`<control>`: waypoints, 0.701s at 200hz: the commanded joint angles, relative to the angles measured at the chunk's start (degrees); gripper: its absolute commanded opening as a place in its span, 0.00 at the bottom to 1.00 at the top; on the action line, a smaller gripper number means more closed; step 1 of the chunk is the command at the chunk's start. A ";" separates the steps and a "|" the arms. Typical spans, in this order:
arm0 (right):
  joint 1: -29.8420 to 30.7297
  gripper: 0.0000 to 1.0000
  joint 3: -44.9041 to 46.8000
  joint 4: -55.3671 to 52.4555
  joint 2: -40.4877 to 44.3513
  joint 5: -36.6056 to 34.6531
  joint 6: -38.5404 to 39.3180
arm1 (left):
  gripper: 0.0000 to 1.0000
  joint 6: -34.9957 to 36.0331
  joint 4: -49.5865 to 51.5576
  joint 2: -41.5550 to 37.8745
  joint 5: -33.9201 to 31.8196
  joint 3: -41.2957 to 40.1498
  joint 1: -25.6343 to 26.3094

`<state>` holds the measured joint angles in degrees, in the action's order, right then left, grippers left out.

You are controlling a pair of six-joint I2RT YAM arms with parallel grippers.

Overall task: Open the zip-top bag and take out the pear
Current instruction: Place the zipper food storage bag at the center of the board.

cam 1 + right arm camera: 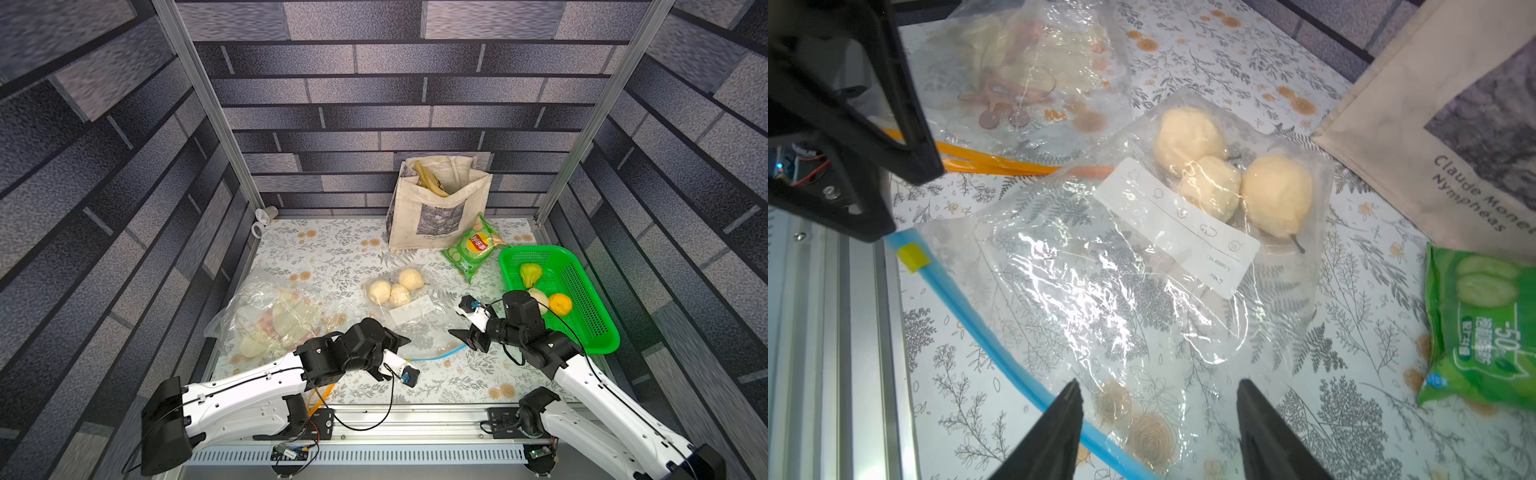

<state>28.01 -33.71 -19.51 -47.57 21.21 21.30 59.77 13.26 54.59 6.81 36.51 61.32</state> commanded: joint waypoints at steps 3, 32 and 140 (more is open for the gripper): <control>0.33 0.60 -6.11 -3.83 -4.95 -8.31 -20.28 | 0.76 -6.86 0.75 -4.31 5.91 1.04 -4.62; 0.29 0.59 -10.11 -10.56 -10.09 -9.46 -33.60 | 0.81 -19.42 1.32 -7.30 20.45 4.17 -18.69; -8.76 0.54 -6.32 -15.87 -8.77 -5.69 -52.72 | 0.55 -52.17 12.18 24.51 11.10 25.98 -14.19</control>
<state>21.06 -41.71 -31.99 -56.58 13.52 -27.05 14.66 18.96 74.56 21.76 57.58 43.72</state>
